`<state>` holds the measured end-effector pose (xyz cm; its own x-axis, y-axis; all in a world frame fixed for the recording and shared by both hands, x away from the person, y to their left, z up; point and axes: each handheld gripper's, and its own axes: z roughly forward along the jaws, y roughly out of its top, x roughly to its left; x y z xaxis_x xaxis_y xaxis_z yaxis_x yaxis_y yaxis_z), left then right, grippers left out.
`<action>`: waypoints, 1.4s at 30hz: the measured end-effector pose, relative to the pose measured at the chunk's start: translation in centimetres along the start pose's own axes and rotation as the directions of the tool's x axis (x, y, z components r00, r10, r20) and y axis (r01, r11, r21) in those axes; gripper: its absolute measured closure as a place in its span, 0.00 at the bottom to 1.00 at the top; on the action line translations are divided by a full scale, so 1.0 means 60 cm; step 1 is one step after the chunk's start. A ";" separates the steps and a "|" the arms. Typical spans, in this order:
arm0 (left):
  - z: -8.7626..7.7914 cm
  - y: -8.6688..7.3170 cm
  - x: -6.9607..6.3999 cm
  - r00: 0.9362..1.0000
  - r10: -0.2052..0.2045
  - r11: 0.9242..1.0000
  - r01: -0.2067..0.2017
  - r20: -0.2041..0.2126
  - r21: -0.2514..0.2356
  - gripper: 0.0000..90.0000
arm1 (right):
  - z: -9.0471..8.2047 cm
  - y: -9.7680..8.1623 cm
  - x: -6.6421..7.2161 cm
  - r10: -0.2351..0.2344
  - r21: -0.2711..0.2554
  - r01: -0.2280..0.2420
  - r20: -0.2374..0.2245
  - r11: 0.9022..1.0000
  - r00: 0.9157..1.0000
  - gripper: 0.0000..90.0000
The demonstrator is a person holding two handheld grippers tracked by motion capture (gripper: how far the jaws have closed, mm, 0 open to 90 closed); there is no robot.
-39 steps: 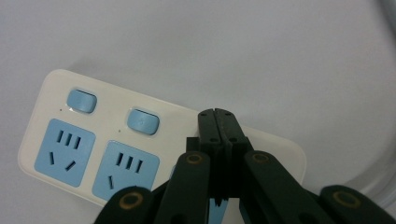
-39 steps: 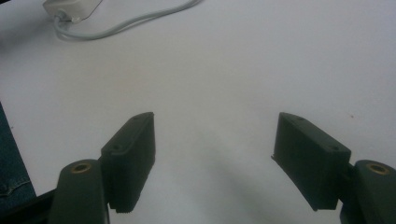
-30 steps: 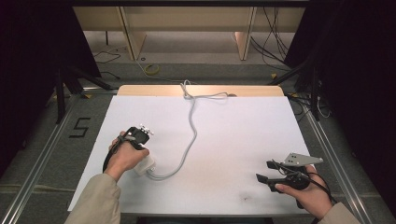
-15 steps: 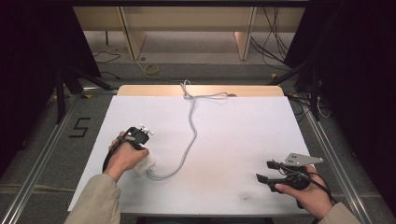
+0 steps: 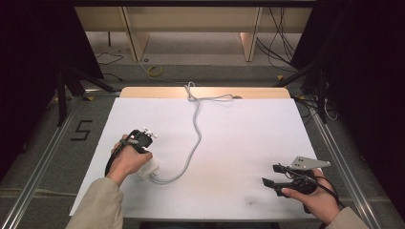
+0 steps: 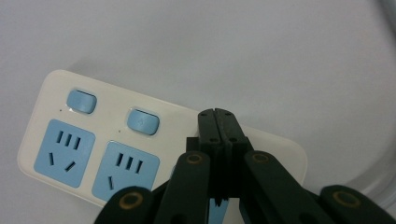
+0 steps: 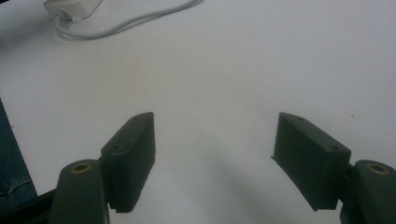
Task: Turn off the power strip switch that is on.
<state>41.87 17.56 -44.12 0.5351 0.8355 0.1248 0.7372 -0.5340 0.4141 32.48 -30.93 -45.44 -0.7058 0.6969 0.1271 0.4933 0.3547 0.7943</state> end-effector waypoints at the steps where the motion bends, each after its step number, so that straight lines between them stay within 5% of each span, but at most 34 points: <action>1: 0.000 0.000 0.000 1.000 0.001 1.000 -0.001 -0.001 0.000 1.00 | 0.000 0.000 0.000 0.000 0.000 0.000 0.000 1.000 1.000 0.33; 42: -0.006 0.000 0.002 1.000 -0.006 1.000 0.006 0.001 -0.006 1.00 | 0.000 0.000 0.000 0.000 -0.001 0.000 0.000 1.000 1.000 0.33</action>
<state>41.79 17.72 -43.76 0.5311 0.8385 0.1219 0.7379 -0.5284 0.4198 32.48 -30.93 -45.43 -0.7059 0.6967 0.1278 0.4931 0.3537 0.7949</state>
